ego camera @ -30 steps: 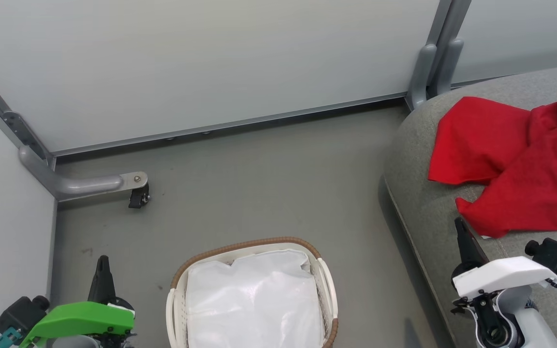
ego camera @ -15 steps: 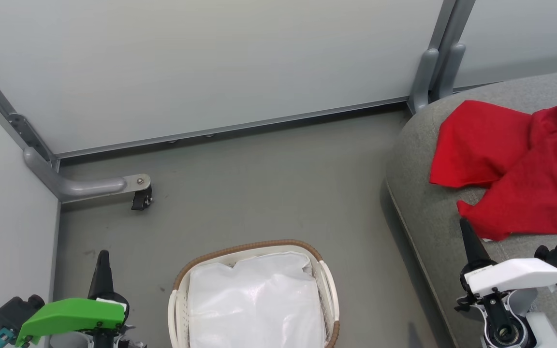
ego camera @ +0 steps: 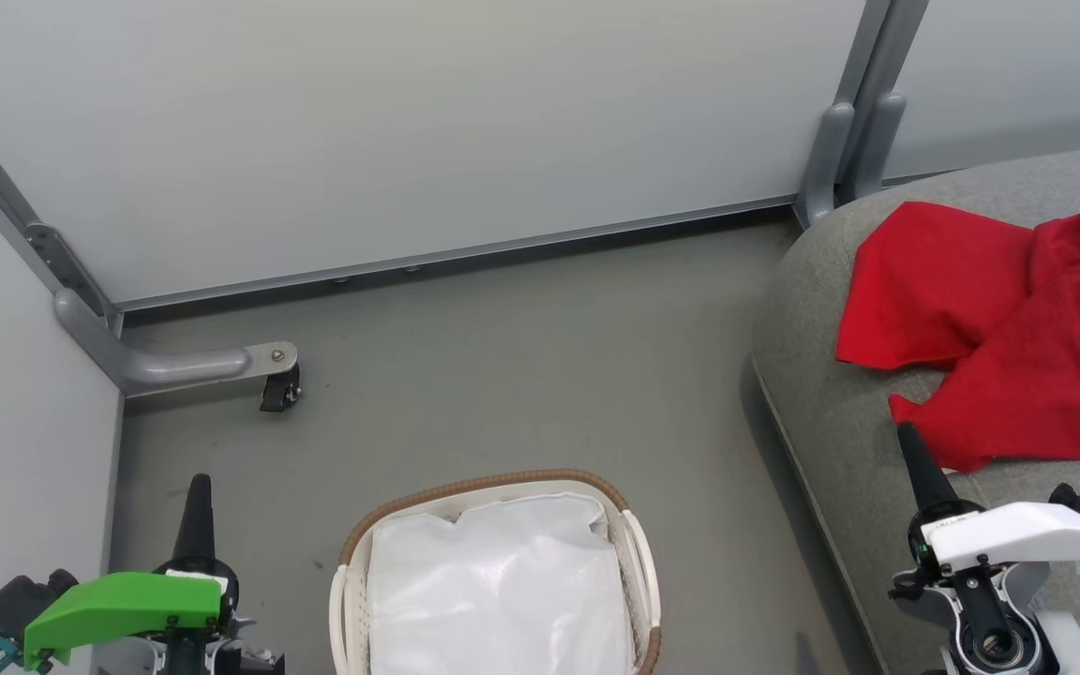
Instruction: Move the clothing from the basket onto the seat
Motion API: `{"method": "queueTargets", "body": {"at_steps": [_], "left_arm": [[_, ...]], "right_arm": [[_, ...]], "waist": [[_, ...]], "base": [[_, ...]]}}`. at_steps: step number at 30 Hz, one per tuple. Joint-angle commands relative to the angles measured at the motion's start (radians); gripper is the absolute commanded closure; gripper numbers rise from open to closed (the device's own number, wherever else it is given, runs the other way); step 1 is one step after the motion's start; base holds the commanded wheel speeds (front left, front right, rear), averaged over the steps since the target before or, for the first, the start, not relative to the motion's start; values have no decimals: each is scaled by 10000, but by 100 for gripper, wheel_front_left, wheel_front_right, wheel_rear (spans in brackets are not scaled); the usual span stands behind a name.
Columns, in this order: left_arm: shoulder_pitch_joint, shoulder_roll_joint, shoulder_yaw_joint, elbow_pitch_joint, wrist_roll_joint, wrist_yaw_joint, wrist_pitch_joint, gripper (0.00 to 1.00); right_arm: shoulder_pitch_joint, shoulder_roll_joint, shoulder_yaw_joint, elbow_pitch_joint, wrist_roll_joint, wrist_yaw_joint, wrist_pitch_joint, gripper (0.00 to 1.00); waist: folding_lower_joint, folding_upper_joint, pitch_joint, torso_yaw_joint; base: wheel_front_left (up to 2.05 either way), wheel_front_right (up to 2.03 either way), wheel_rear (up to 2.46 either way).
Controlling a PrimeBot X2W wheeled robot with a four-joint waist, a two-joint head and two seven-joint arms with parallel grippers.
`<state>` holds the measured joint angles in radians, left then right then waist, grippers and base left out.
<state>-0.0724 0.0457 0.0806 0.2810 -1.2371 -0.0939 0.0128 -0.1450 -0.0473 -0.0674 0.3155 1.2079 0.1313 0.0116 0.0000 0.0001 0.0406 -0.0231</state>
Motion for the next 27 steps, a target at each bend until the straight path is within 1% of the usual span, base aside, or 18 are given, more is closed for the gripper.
{"method": "queueTargets", "body": {"at_steps": [1,27], "left_arm": [[-245,58,55,-117,-242,-77,62,100],[-357,67,239,-273,-2307,-264,644,100]], "right_arm": [[84,-53,-63,-138,287,-5,82,100],[295,-52,-321,-494,2496,-5,660,100]], "waist": [[0,-1,-13,9],[0,-1,-205,126]], "base": [[0,0,0],[0,0,0]]}}
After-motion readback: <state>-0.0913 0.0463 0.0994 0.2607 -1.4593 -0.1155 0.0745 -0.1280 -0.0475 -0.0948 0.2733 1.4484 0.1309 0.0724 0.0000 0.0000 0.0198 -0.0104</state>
